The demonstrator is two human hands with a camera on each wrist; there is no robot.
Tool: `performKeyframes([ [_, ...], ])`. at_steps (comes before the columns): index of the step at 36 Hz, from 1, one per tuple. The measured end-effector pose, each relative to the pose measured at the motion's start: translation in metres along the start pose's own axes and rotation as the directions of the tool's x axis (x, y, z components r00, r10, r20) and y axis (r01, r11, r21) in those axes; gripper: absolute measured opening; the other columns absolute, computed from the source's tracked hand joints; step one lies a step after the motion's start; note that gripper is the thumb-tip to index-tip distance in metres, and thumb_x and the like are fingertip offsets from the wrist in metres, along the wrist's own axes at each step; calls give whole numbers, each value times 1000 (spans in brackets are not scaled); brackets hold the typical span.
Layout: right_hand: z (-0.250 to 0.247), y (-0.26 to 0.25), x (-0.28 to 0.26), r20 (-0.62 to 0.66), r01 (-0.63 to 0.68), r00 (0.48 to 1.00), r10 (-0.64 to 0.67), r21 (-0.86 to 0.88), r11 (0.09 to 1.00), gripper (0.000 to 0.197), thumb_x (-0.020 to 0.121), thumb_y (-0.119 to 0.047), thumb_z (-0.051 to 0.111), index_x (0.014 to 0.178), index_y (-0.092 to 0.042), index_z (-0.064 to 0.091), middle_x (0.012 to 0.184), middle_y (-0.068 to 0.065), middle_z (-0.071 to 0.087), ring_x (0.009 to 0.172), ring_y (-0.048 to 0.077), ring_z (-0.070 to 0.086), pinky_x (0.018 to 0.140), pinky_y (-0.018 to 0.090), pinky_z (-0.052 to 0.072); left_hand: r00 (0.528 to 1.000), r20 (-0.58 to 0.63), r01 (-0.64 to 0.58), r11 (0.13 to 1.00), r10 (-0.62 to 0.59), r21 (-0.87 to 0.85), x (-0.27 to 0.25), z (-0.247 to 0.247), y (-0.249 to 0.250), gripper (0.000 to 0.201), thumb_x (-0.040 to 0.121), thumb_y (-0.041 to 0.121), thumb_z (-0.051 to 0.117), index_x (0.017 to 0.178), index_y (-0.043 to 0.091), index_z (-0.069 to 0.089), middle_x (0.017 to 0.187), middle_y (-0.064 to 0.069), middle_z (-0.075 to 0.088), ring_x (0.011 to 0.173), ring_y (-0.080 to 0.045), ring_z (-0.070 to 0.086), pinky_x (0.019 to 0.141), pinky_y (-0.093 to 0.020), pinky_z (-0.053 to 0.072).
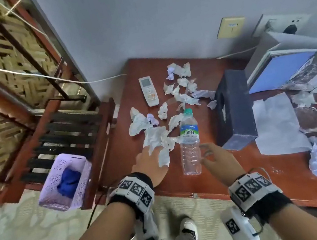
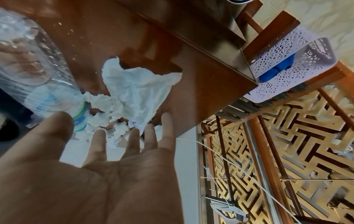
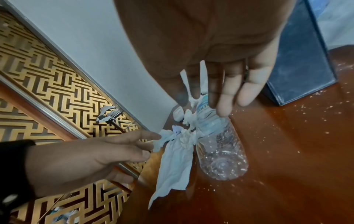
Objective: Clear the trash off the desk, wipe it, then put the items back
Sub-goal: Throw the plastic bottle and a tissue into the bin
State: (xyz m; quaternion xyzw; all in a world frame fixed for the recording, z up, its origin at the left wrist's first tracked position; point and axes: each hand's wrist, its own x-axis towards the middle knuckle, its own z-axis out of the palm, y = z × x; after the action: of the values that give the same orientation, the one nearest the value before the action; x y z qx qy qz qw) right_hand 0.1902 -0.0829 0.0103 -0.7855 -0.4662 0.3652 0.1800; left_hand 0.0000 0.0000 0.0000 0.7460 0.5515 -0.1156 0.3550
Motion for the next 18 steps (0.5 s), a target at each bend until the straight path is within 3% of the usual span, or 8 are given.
performKeyframes([
  [5,10,-1,36,-24,-76,997,76,-28,997,57,87,-26,58,139,-23,35,131,6,46,113,19,51,97,36,45,996,-10,92,996,-92,-22,31,-9,4,61,91,43,52,145,41,23,155,-2,6,138,-30,18,105,-44,35],
  [10,27,-2,61,-123,-187,977,175,-88,978,73,80,-53,60,140,-35,22,130,5,37,109,26,52,89,41,50,997,-17,72,994,-73,-79,70,3,18,71,86,53,57,146,48,19,158,0,-13,144,-34,5,109,-46,32],
  [14,39,-4,75,-127,-277,957,263,-112,954,93,71,-64,65,144,-36,14,137,5,30,121,31,43,92,41,44,997,30,66,991,-70,120,93,19,27,73,87,62,49,147,50,8,156,2,-27,145,-33,-4,107,-56,32],
  [16,44,-4,80,-116,-311,947,298,-118,943,102,69,-60,69,146,-35,6,137,6,30,121,31,44,92,40,45,997,42,60,975,-70,213,99,23,29,66,91,53,50,146,47,14,158,0,-19,145,-33,-4,105,-60,31],
  [18,48,-2,83,-120,-331,940,319,-103,938,107,70,-53,71,146,-37,-2,133,7,34,114,30,50,91,42,49,999,-2,34,975,-34,219,102,25,29,55,94,34,53,141,43,27,158,-2,-2,142,-33,5,102,-57,34],
])
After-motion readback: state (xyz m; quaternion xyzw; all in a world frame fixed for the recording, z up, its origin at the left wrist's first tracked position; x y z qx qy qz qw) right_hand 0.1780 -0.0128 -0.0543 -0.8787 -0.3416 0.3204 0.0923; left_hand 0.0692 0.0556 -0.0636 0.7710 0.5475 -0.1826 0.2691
